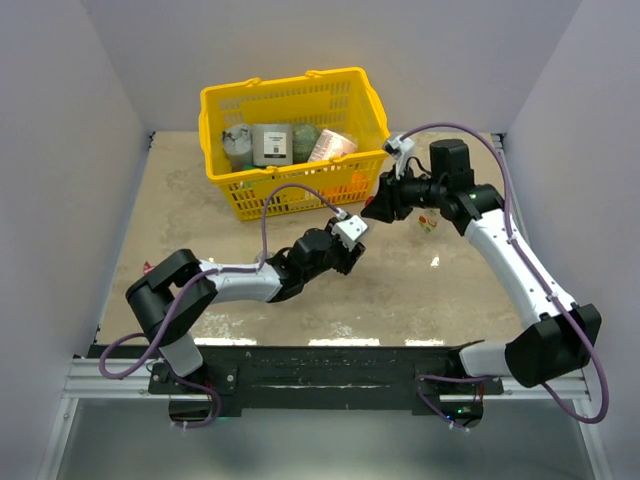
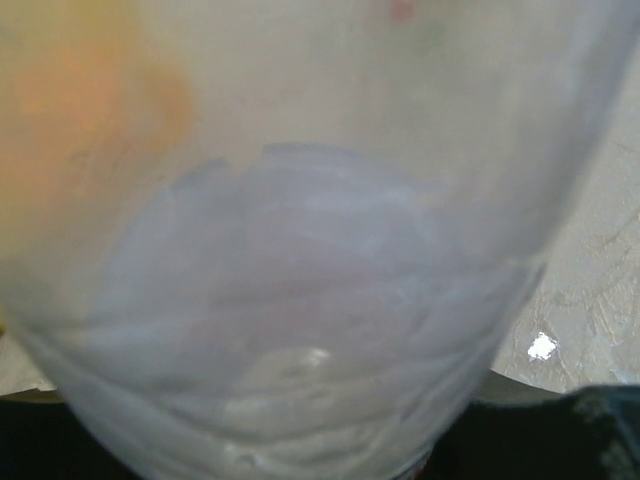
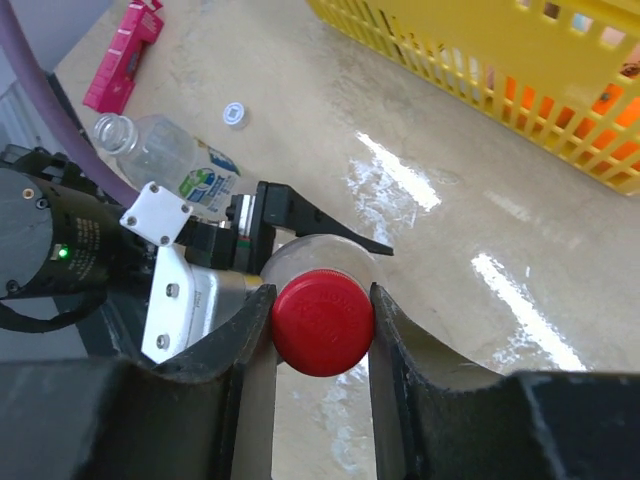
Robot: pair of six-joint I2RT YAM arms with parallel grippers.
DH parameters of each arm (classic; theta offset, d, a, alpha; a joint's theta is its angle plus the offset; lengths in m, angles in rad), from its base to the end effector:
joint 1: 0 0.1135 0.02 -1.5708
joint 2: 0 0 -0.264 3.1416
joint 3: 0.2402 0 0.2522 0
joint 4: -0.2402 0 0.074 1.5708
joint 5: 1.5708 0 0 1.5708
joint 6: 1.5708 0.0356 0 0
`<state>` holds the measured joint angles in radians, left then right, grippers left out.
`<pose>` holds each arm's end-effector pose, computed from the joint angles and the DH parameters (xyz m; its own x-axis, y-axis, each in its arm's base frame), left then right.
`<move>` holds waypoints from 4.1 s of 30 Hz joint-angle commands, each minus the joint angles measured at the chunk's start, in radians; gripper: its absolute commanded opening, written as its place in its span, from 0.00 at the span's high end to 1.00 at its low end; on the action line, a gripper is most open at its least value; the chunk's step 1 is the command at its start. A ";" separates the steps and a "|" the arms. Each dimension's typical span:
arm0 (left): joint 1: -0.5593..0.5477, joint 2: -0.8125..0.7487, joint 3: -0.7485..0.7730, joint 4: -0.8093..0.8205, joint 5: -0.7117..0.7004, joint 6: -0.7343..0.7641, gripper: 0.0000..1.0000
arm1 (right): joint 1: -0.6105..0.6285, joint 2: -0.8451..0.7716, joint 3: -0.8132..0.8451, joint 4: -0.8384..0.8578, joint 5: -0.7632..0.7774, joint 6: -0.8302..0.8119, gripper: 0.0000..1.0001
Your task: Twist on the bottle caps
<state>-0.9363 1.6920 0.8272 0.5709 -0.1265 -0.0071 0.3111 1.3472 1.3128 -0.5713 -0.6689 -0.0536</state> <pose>0.2177 -0.2882 0.1964 -0.1769 0.2284 -0.9574 0.7261 0.6869 0.0298 0.2714 0.1104 0.3644 -0.5024 -0.2057 -0.8398 -0.7535 0.5806 0.3085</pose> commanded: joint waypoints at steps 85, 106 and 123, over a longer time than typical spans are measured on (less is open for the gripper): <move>0.823 -0.578 0.372 -0.536 0.343 -0.131 0.00 | 0.252 0.022 0.128 0.148 0.216 -0.175 0.01; 0.979 -0.934 0.179 -0.726 0.335 -0.083 0.00 | 0.648 0.397 0.194 0.381 0.238 -0.160 0.06; 0.981 -0.919 0.041 -0.695 0.727 0.051 0.00 | 0.603 0.304 0.205 0.289 0.261 -0.167 1.00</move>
<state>0.0391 0.7773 0.9405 -0.1448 0.3653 -0.0811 0.9504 1.7557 1.4540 -0.2249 -0.4091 -0.2028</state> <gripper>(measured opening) 0.996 0.178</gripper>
